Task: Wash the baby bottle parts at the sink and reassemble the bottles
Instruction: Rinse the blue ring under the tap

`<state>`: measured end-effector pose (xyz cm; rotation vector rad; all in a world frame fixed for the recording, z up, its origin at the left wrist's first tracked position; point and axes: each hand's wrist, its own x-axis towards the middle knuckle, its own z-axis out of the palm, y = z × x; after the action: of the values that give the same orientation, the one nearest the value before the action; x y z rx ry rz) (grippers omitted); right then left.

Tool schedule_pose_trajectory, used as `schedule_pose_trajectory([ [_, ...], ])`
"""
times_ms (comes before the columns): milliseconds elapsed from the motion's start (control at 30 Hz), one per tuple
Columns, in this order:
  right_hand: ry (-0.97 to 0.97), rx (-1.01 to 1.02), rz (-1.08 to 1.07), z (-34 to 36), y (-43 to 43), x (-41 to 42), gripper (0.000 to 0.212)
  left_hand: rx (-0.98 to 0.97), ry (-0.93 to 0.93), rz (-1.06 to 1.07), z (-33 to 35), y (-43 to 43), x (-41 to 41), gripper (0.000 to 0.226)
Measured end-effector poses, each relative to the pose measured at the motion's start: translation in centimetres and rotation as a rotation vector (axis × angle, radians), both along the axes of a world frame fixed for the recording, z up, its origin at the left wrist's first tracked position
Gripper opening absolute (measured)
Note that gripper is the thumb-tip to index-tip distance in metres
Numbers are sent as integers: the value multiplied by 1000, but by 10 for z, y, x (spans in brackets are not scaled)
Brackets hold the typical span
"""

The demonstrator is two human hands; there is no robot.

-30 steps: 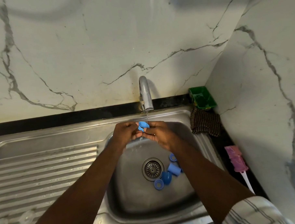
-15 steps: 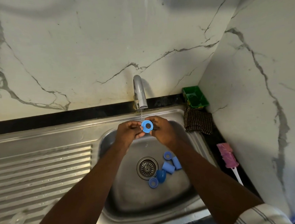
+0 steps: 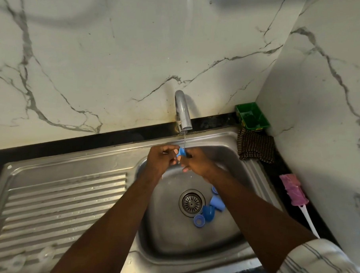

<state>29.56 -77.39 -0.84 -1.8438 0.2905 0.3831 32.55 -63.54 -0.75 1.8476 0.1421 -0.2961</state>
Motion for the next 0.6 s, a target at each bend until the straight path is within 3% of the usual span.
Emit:
schedule_pose_trajectory([
  [367, 40, 48, -178, -1, -13, -9, 26, -159, 150, 40, -8, -8, -12, 17],
  [433, 112, 140, -188, 1, -13, -13, 30, -179, 158, -4, -4, -8, -15, 20],
  [500, 175, 250, -203, 5, -14, -18, 32, -153, 157, -75, -1, -7, -20, 25],
  [600, 232, 242, -181, 11, -15, -26, 34, -48, 116, -129, -6, -5, -31, 31],
])
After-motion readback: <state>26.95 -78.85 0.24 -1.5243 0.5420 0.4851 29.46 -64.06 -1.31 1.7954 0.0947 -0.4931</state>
